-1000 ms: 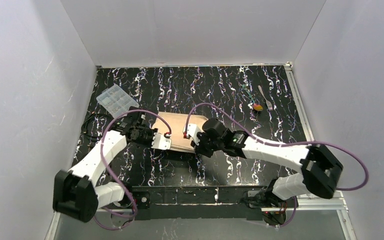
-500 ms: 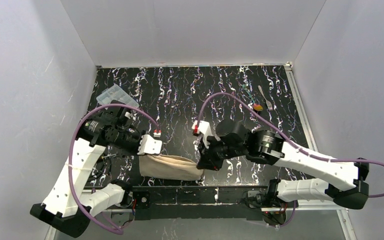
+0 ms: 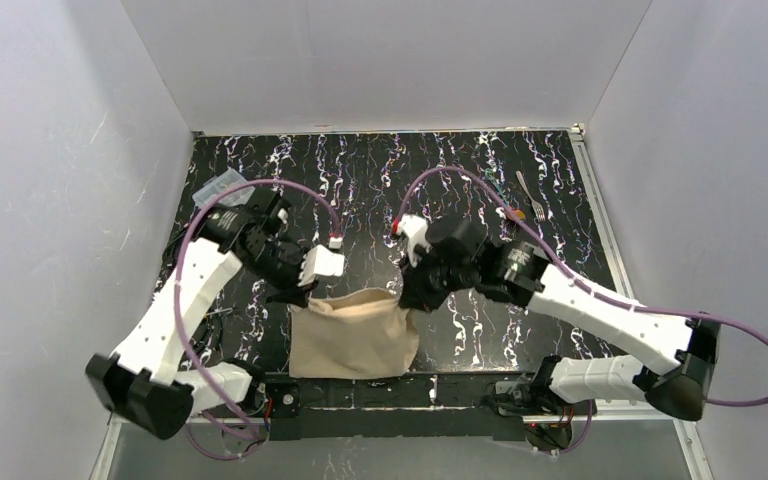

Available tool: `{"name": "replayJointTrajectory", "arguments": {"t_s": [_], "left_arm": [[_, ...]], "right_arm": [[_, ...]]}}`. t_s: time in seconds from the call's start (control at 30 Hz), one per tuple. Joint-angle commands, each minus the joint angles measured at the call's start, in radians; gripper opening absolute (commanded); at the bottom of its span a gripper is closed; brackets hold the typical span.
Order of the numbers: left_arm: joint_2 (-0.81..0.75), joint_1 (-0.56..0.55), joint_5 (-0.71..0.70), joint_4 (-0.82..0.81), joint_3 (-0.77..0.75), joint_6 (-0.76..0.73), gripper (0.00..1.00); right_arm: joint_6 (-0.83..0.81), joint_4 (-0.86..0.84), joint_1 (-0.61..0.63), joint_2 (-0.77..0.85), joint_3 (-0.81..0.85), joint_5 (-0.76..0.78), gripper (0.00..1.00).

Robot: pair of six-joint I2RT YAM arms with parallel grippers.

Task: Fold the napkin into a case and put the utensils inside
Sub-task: Turn over the upper triangle folded napkin at the center of the board.

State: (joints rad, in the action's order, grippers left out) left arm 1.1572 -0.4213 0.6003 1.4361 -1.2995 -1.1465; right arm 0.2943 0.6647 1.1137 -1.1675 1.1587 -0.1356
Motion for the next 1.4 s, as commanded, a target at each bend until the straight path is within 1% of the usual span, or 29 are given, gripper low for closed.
{"name": "replayJointTrajectory", "arguments": {"t_s": [0.0,0.1,0.2,0.3,0.47,0.63,0.8,0.87,0.93,1.03,1.13,1.27,1.37], "left_arm": [[0.129,0.001,-0.045,-0.162,0.021,0.076,0.00],[0.233,0.002,-0.096,-0.271,0.012,0.105,0.00],[0.344,0.012,-0.145,-0.358,-0.016,0.116,0.00],[0.468,0.031,-0.178,-0.415,-0.080,0.131,0.00],[0.663,0.055,-0.234,-0.467,-0.247,0.188,0.00],[0.821,0.068,-0.266,-0.480,-0.367,0.261,0.00],[0.908,0.083,-0.269,-0.457,-0.462,0.333,0.00],[0.907,0.083,-0.247,-0.411,-0.496,0.346,0.00],[0.876,0.083,-0.214,-0.347,-0.533,0.360,0.00],[0.787,0.083,-0.158,-0.261,-0.567,0.371,0.00],[0.700,0.079,-0.120,-0.146,-0.599,0.371,0.00],[0.551,0.071,-0.054,0.008,-0.591,0.354,0.00],[0.442,0.059,-0.023,0.127,-0.572,0.335,0.00]], "right_arm": [[-0.062,-0.122,-0.227,-0.040,-0.034,-0.078,0.01],[-0.109,-0.166,-0.313,-0.115,-0.034,-0.143,0.01],[-0.154,-0.191,-0.361,-0.217,-0.022,-0.191,0.01],[-0.180,-0.229,-0.399,-0.301,-0.010,-0.226,0.01],[-0.227,-0.267,-0.470,-0.410,0.018,-0.271,0.01],[-0.245,-0.304,-0.559,-0.512,0.067,-0.320,0.01],[-0.247,-0.327,-0.587,-0.609,0.140,-0.351,0.01],[-0.235,-0.325,-0.587,-0.610,0.169,-0.370,0.01],[-0.216,-0.330,-0.586,-0.570,0.183,-0.392,0.01],[-0.192,-0.337,-0.583,-0.485,0.185,-0.416,0.01],[-0.196,-0.267,-0.567,-0.408,0.190,-0.461,0.01],[-0.187,-0.193,-0.487,-0.253,0.137,-0.474,0.01],[-0.138,-0.141,-0.436,-0.111,0.081,-0.472,0.01]]}}
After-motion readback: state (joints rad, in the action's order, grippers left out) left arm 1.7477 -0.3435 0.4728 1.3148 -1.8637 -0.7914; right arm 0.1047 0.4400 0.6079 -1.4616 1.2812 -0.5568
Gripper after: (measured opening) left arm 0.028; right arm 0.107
